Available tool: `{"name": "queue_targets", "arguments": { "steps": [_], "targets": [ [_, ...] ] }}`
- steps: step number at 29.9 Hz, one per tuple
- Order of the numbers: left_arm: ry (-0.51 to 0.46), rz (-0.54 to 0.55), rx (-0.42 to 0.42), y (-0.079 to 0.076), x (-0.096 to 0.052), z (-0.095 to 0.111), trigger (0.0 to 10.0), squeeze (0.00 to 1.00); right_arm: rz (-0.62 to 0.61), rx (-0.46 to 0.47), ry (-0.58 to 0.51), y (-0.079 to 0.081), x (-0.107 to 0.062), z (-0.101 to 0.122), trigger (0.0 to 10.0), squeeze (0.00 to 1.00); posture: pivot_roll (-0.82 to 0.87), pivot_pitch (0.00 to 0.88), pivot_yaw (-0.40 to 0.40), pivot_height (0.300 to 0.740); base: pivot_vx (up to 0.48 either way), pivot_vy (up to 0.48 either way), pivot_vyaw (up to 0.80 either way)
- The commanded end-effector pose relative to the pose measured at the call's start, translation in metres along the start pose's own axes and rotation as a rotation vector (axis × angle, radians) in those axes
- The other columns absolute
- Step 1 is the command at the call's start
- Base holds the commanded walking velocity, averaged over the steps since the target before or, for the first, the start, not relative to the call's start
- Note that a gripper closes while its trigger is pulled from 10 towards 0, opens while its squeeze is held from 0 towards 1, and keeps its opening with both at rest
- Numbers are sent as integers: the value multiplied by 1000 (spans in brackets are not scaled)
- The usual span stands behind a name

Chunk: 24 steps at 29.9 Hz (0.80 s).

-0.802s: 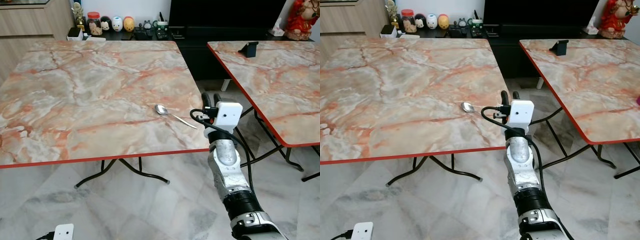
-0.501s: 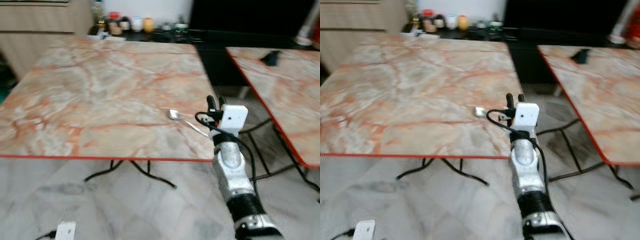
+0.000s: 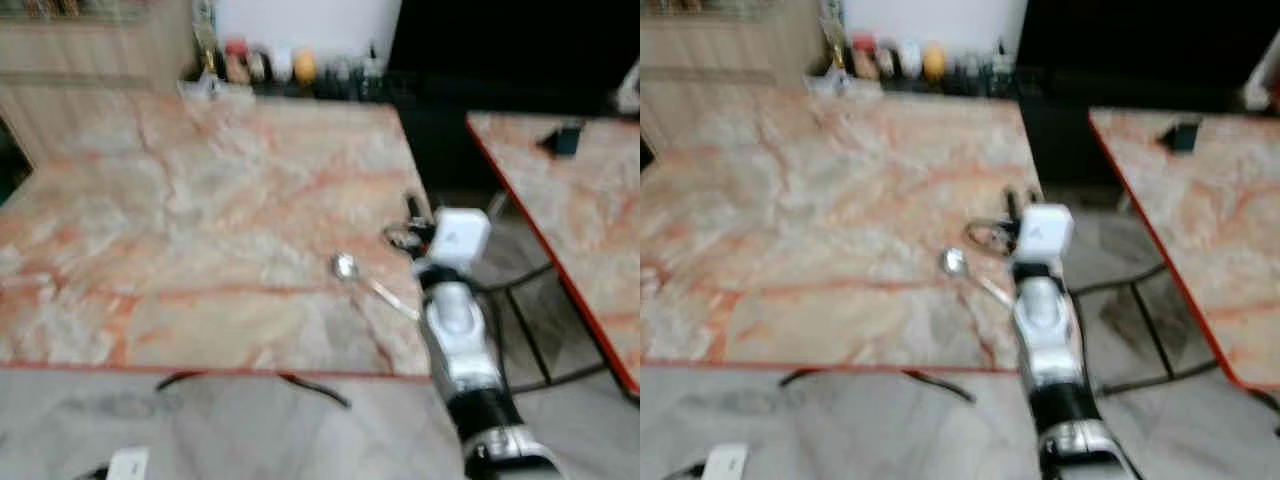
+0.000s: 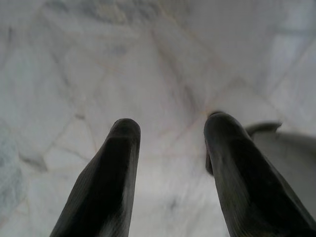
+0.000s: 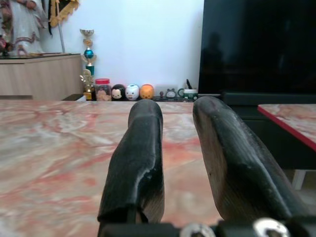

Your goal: Setting the table

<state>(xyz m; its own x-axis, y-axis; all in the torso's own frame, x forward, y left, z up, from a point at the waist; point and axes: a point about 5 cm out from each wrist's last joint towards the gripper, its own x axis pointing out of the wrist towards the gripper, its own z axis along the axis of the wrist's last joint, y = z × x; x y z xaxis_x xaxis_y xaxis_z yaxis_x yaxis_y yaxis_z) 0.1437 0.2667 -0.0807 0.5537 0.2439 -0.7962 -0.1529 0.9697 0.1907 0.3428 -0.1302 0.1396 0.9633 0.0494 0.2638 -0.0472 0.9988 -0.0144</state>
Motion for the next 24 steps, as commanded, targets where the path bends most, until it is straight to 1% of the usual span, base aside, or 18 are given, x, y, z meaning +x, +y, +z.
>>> {"name": "queue_targets", "arguments": {
  "steps": [1,3,6,8,11,12,14,16,17,19,20,21,22,24],
  "targets": [
    [28,-21,18,-6,-1,-8,10000,0,-35,-15,33,-14,-4,-6,10000,0,-9,0,-46,740,0,0,0],
    [32,-24,21,-7,-1,-8,10000,0,-29,-38,65,-17,-6,-13,10000,0,-8,0,-47,740,0,0,0],
    [31,-24,19,-7,-1,-8,10000,0,-29,-49,97,-20,-6,-17,10000,0,-2,0,-50,740,0,0,0],
    [31,-23,15,-7,-1,-7,10000,0,-4,-55,124,-21,-5,-20,10000,0,-2,0,-50,740,0,0,0],
    [32,-23,14,-7,-1,-7,10000,0,57,-94,153,-22,-5,-23,10000,0,-1,0,-48,740,0,0,0],
    [32,-23,12,-7,-1,-7,10000,0,97,-106,187,-21,-5,-27,10000,1000,-3,0,-47,740,0,0,0],
    [33,-23,10,-7,-1,-7,10000,0,150,-116,227,-20,-5,-31,10000,1000,-4,0,-46,740,0,0,0],
    [34,-24,10,-7,-1,-7,10000,0,253,-159,285,-18,-5,-37,10000,1000,-3,0,-43,740,0,0,0],
    [34,-24,10,-7,-1,-7,10000,0,253,-159,285,-18,-5,-37,10000,1000,-3,0,-43,740,0,0,0],
    [34,-25,10,-7,-1,-7,10000,0,311,-173,339,-18,-6,-42,10000,1000,-4,0,-39,740,0,0,0],
    [34,-25,10,-7,-1,-7,10000,0,311,-173,339,-18,-6,-42,10000,1000,-4,0,-39,740,0,0,0],
    [35,-26,9,-7,-1,-7,10000,0,342,-183,369,-18,-6,-44,10000,1000,-3,0,-37,740,0,0,0],
    [34,-25,8,-7,-1,-6,10000,0,377,-180,409,-20,-3,-46,10000,1000,0,0,-37,740,0,0,0],
    [33,-25,7,-7,-1,-6,10000,0,396,-160,437,-21,0,-47,10000,1000,3,0,-36,740,0,0,0]
  ]
}}
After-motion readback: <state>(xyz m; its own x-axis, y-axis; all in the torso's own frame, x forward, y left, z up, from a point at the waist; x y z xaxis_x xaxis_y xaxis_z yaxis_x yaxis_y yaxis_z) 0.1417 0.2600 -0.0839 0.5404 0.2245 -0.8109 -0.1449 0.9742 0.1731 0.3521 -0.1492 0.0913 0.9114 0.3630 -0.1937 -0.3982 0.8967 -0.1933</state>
